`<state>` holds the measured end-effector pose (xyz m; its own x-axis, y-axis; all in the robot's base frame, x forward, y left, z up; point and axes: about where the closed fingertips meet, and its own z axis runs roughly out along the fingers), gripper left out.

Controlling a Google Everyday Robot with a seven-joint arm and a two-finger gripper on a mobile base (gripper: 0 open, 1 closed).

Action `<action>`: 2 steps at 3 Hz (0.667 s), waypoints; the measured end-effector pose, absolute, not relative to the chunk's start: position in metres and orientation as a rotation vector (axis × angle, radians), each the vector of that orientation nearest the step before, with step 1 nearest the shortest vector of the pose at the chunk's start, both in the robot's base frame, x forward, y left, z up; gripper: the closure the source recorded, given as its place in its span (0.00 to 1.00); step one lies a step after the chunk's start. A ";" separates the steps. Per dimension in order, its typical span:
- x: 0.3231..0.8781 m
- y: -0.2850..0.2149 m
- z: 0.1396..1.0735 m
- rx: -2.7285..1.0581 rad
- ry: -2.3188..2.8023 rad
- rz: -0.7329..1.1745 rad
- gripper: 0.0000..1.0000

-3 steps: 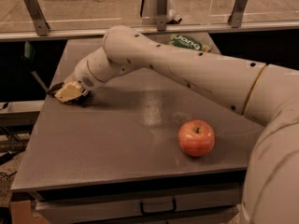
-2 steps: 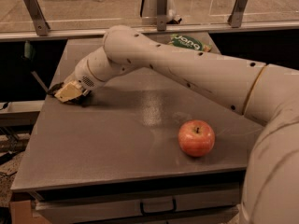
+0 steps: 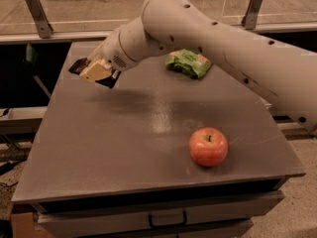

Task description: Move rxbar chocolate near green rice chip bag

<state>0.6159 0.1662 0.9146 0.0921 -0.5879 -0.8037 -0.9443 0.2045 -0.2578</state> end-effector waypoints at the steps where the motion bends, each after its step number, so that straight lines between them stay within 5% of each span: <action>1: 0.616 0.166 0.915 -1.485 1.597 0.509 1.00; 2: 0.623 0.131 0.908 -1.452 1.640 0.440 1.00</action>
Offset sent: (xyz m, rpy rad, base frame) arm 0.0198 -0.1007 -0.0158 -0.0755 -0.0402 -0.1745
